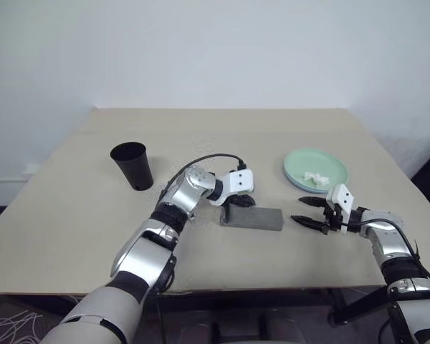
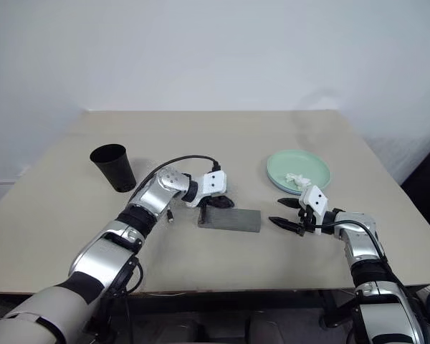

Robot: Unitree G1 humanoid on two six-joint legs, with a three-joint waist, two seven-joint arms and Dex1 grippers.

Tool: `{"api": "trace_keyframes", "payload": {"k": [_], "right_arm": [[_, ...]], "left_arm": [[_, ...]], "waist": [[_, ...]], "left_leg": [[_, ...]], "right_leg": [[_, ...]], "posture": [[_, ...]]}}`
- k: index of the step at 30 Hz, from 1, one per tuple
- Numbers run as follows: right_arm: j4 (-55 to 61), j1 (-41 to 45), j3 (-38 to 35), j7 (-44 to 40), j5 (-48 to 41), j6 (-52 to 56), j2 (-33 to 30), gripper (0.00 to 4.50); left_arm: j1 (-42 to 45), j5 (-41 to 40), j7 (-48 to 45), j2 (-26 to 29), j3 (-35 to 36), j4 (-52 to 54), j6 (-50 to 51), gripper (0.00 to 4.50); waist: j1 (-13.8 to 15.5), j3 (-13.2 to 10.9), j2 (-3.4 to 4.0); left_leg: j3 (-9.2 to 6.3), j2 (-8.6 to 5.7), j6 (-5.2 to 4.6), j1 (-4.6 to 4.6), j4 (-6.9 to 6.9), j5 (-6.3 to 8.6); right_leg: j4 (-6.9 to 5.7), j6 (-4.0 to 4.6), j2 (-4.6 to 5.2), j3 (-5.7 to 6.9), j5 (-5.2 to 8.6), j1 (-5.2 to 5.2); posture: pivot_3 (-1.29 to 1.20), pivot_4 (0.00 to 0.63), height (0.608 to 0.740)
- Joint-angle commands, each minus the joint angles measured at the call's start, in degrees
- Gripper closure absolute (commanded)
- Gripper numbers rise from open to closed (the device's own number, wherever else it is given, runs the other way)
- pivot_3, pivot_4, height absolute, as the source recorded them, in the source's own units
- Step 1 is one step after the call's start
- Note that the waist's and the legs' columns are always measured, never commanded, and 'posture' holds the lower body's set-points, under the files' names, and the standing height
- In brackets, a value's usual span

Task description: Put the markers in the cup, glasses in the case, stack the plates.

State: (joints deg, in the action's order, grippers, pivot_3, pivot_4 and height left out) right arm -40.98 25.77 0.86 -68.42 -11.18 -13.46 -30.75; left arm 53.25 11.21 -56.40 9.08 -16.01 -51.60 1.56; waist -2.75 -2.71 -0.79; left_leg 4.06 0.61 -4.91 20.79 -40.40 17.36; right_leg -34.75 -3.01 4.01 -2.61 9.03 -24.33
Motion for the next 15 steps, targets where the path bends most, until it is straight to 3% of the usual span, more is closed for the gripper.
{"api": "trace_keyframes", "payload": {"k": [1,7,15], "right_arm": [[2.02,0.61,-1.19,-0.20,-0.79,-0.67,-0.59,1.14],[2.87,0.40,-1.40,-0.38,-1.07,-0.04,-1.04,1.14],[5.33,1.08,-1.42,-1.87,-1.99,3.74,-1.58,1.14]], "left_arm": [[1.36,-2.60,8.20,-1.01,4.58,3.73,5.36,4.48],[-1.71,-4.29,26.51,-2.96,12.15,15.06,21.70,4.48],[-7.73,-5.66,49.39,-10.30,22.04,36.10,44.67,4.48]], "waist": [[-0.04,0.00,0.00],[-0.02,0.00,0.00],[0.01,0.00,0.00]], "left_leg": [[0.01,0.01,0.00,0.00,0.00,0.00],[-0.01,0.02,0.02,-0.01,0.04,0.01],[-0.03,0.00,0.05,-0.01,0.06,0.02]], "right_leg": [[0.00,-0.01,-0.01,0.00,0.00,-0.01],[-0.01,-0.06,-0.02,0.02,0.01,-0.03],[0.00,0.02,0.01,0.03,-0.12,-0.02]], "posture": [[0.00,0.000,0.732],[0.00,0.000,0.732],[0.00,0.000,0.732]]}}
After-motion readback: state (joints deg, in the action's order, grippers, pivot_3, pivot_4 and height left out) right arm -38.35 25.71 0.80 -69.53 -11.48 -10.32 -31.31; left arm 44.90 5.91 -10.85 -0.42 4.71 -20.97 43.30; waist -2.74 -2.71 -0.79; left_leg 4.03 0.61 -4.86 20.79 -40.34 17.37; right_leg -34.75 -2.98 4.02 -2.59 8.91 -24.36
